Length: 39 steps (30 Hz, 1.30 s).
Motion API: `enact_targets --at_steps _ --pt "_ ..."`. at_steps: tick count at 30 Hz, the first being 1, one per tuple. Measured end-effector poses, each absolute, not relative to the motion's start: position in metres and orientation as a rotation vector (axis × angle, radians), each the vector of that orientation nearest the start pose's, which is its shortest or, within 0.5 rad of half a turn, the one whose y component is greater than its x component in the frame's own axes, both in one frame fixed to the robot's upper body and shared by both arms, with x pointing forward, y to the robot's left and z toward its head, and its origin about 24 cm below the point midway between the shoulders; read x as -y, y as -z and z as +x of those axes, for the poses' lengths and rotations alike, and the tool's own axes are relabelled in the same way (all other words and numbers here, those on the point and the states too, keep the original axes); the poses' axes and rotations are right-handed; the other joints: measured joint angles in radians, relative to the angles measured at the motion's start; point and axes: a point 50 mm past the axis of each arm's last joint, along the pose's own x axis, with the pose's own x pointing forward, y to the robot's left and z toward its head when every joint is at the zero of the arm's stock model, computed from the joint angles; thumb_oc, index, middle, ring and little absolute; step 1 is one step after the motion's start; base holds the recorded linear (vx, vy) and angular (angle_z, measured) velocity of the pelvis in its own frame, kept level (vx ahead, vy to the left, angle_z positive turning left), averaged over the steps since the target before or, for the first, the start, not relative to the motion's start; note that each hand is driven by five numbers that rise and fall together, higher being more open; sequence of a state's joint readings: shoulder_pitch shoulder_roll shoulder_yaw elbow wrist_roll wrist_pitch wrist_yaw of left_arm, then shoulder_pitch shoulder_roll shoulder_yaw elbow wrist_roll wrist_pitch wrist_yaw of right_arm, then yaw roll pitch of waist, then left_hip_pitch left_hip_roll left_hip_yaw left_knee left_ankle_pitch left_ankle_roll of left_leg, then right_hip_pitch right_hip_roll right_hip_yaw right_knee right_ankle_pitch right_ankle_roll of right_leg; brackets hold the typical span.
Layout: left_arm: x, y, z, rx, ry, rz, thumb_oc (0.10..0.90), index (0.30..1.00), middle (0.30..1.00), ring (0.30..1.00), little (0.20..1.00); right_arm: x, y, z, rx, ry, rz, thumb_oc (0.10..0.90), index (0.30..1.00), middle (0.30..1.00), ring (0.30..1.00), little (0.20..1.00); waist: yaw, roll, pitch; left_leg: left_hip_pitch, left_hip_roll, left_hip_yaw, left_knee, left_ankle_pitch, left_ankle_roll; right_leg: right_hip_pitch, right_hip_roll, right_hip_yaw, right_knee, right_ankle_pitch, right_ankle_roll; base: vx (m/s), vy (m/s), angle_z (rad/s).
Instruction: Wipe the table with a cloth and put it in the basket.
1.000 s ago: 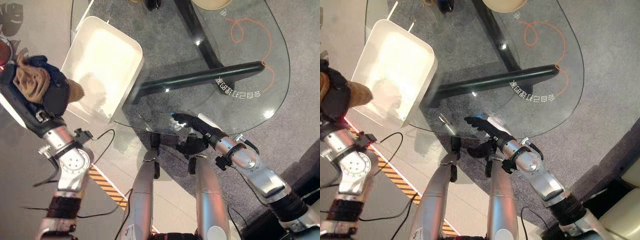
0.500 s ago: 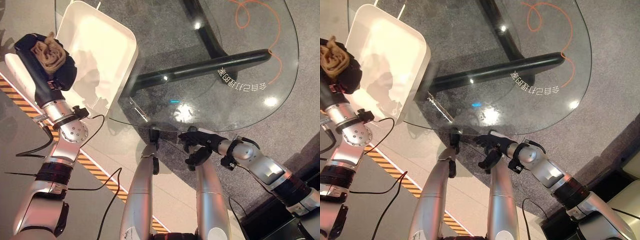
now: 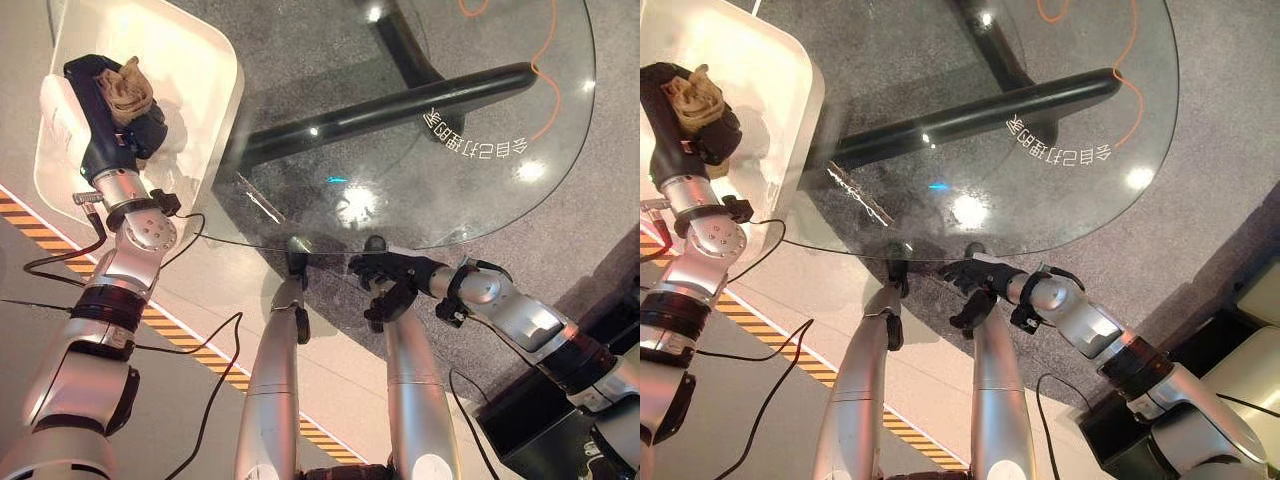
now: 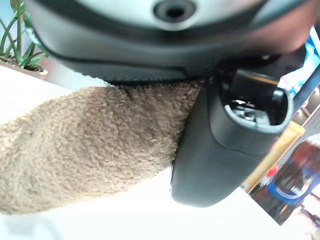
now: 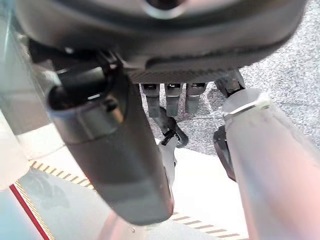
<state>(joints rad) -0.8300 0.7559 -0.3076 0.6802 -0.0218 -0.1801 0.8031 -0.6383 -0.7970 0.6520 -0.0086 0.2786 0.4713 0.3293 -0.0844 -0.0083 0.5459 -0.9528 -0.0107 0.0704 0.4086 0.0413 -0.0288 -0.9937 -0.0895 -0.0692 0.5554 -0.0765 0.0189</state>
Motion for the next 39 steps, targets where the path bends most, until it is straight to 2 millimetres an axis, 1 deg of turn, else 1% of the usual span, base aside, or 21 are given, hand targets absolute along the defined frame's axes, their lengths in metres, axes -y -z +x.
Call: enact_targets --at_steps 2,3,5,6,7,8,9,13,17,31,34,39 --pt "-0.286 -0.221 0.356 0.543 -0.79 0.67 0.174 0.364 0.364 0.364 0.274 0.149 -0.119 0.317 -0.266 -0.69 -0.762 0.8 0.9 0.9 0.9 0.9 -0.007 -0.005 0.0 -0.008 0.002 0.0 0.003 0.0 0.0 -0.006 0.002 0.0 -0.002 0.001 0.0 0.0 0.0 0.0" --pt "-0.288 -0.221 0.357 0.527 -0.802 0.666 0.369 0.531 0.531 0.531 0.469 0.15 -0.12 0.317 -0.265 -0.686 -0.762 0.8 0.9 0.9 0.9 0.9 -0.009 -0.008 0.0 -0.012 0.002 0.0 0.003 0.0 0.0 -0.011 0.003 0.0 -0.002 0.002 -0.001 0.0 0.0 0.0" --pt "-0.292 -0.225 0.36 0.497 -0.828 0.644 0.49 0.634 0.634 0.634 0.59 0.15 -0.119 0.318 -0.266 -0.685 -0.757 0.8 0.9 0.9 0.9 0.9 -0.01 -0.01 0.0 -0.015 0.004 0.001 0.004 0.0 0.0 -0.015 0.005 0.002 -0.002 0.004 -0.001 0.0 0.0 0.0" --pt "-0.293 -0.227 0.361 0.491 -0.838 0.625 0.515 0.655 0.655 0.655 0.615 0.15 -0.119 0.318 -0.266 -0.685 -0.757 0.8 0.9 0.9 0.9 0.9 -0.01 -0.011 0.0 -0.016 0.004 0.001 0.004 0.0 0.0 -0.015 0.006 0.003 -0.003 0.005 -0.001 -0.01 -0.008 -0.04" --pt "-0.294 -0.229 0.362 0.487 -0.844 0.605 0.671 0.789 0.789 0.789 0.771 0.15 -0.12 0.318 -0.265 -0.685 -0.756 0.8 0.9 0.9 0.9 0.9 -0.01 -0.011 0.0 -0.016 0.005 0.002 0.004 0.0 0.0 -0.015 0.007 0.004 -0.005 0.007 -0.001 0.0 -0.015 -0.05" --pt "-0.294 -0.231 0.362 0.484 -0.847 0.576 0.762 0.867 0.867 0.867 0.862 0.15 -0.12 0.318 -0.265 -0.685 -0.756 0.8 0.9 0.9 0.9 0.9 -0.011 -0.011 0.0 -0.018 0.007 0.001 0.004 0.0 0.0 -0.016 0.009 0.005 -0.009 0.009 -0.001 0.0 -0.017 -0.06" --pt "-0.294 -0.233 0.363 0.484 -0.847 0.552 0.8 0.9 0.9 0.9 0.9 0.15 -0.12 0.318 -0.264 -0.685 -0.757 0.8 0.9 0.9 0.9 0.9 -0.011 -0.011 -0.001 -0.021 0.01 0.001 0.005 0.0 0.0 -0.016 0.013 0.004 -0.016 0.014 0.0 0.0 -0.016 -0.08" --pt "-0.295 -0.237 0.364 0.474 -0.847 0.465 0.8 0.9 0.9 0.9 0.9 0.149 -0.119 0.319 -0.262 -0.684 -0.752 0.8 0.9 0.9 0.9 0.9 -0.024 -0.02 -0.001 -0.034 0.014 0.001 0.007 0.0 0.0 -0.023 0.018 0.003 -0.027 0.021 0.0 0.0 -0.008 -0.03" --pt "-0.296 -0.238 0.364 0.471 -0.85 0.449 0.8 0.9 0.9 0.9 0.9 0.148 -0.119 0.319 -0.259 -0.682 -0.749 0.8 0.9 0.9 0.9 0.9 -0.03 -0.03 -0.001 -0.033 0.015 0.001 0.005 0.0 0.0 -0.022 0.019 0.004 -0.031 0.023 -0.001 0.0 0.0 0.0" --pt "-0.299 -0.238 0.364 0.464 -0.869 0.45 0.8 0.9 0.9 0.9 0.9 0.148 -0.119 0.318 -0.245 -0.679 -0.746 0.8 0.9 0.9 0.9 0.9 -0.027 -0.03 -0.002 -0.024 0.016 -0.004 0.005 0.003 -0.005 -0.012 0.019 -0.002 -0.027 0.025 -0.002 0.0 -0.002 0.0" --pt "-0.299 -0.238 0.364 0.473 -0.872 0.472 0.8 0.9 0.9 0.9 0.9 0.148 -0.115 0.317 -0.25 -0.678 -0.741 0.8 0.9 0.9 0.9 0.9 -0.026 -0.03 -0.002 -0.02 0.016 -0.005 0.004 0.004 -0.006 -0.007 0.019 -0.004 -0.027 0.025 -0.002 -0.02 -0.049 0.01" --pt "-0.299 -0.24 0.362 0.499 -0.88 0.477 0.8 0.9 0.9 0.9 0.9 0.148 -0.107 0.313 -0.264 -0.685 -0.726 0.8 0.9 0.9 0.9 0.9 -0.021 -0.032 -0.001 0.027 0.013 -0.012 -0.03 0.018 -0.011 0.033 0.017 -0.01 -0.043 0.026 -0.004 -0.04 -0.063 0.04"
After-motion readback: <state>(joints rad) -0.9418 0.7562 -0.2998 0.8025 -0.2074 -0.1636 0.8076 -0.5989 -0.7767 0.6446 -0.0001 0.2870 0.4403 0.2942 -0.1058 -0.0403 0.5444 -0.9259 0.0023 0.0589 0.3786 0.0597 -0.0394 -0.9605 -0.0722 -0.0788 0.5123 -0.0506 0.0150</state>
